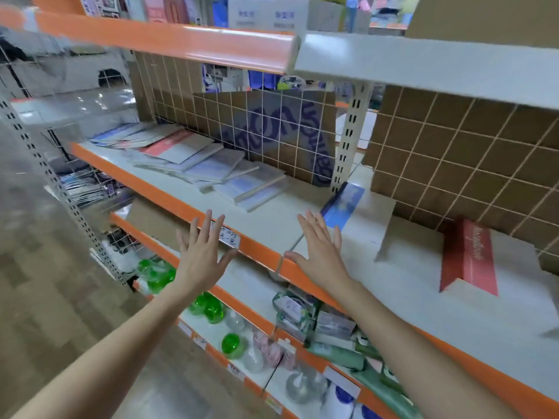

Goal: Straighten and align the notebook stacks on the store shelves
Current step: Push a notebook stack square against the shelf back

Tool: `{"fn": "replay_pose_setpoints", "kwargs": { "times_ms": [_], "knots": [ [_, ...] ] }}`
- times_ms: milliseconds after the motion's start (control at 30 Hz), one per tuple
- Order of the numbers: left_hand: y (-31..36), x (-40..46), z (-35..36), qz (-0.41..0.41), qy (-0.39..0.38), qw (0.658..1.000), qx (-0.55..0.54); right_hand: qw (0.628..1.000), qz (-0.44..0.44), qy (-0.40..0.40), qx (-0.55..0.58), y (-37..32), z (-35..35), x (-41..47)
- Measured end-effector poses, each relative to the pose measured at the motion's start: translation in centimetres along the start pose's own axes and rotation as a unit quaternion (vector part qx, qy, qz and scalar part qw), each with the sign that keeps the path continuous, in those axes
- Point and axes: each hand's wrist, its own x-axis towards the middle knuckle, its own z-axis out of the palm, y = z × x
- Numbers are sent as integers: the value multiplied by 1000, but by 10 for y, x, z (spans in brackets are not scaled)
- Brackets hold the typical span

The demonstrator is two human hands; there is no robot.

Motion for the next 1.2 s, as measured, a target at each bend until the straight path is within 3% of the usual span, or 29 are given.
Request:
{"fn": "replay_pose_setpoints", "kwargs": {
  "times_ms": [233, 367, 600, 833, 1067, 1200],
  "knots": [
    [-136, 49, -20, -34, -5, 999, 22, 999, -3, -29, 20, -104, 77, 94],
    [-180, 81, -22, -28, -28, 999, 29, 999, -1, -49, 15, -137, 100, 136],
    [-182, 176, -15, 41, -45, 997, 44, 997, 40, -63, -25, -136, 103, 222],
    [-184, 260, 6, 164, -93, 976, 114, 992, 55, -108, -28, -115, 123, 291],
    [-199, 306, 22, 238, -151, 946, 162, 973, 31, -186, -133, -116, 130, 322],
    [-199, 302, 23, 258, -148, 941, 159, 972, 65, -168, -153, -127, 134, 314]
  ]
}}
